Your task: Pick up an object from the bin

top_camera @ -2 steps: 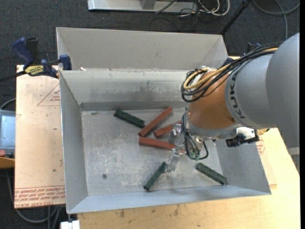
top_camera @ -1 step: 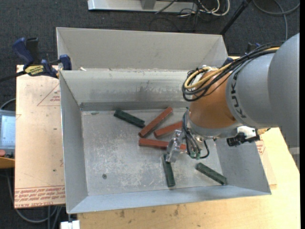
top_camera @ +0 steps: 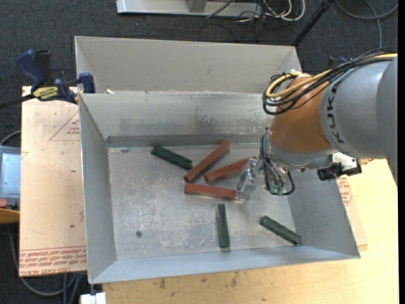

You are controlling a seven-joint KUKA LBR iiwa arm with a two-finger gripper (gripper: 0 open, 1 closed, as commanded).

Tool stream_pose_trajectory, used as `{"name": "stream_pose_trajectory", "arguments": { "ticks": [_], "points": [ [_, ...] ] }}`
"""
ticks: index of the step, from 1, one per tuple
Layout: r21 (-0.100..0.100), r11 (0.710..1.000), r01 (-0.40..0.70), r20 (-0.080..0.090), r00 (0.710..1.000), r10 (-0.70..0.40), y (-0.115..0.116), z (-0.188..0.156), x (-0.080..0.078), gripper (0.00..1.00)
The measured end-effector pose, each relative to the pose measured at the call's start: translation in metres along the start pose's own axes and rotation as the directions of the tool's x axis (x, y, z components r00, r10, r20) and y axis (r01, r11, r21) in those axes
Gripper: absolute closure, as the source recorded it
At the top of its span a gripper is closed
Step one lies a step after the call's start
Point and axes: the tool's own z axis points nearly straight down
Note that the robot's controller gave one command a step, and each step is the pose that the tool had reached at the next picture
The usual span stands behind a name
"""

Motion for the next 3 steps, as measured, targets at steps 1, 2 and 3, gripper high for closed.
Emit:
{"name": "stream_pose_trajectory", "arguments": {
  "ticks": [1,2,3],
  "points": [
    [-0.001,1.000,0.005,-0.003,1.000,-0.005,0.002,0.001,0.002,0.00],
    [-0.006,0.997,-0.073,0.003,0.997,0.073,0.089,0.037,-0.021,0.00],
    [-0.002,0.997,-0.077,-0.001,0.997,0.077,0.084,0.036,-0.021,1.00]
  ]
}}
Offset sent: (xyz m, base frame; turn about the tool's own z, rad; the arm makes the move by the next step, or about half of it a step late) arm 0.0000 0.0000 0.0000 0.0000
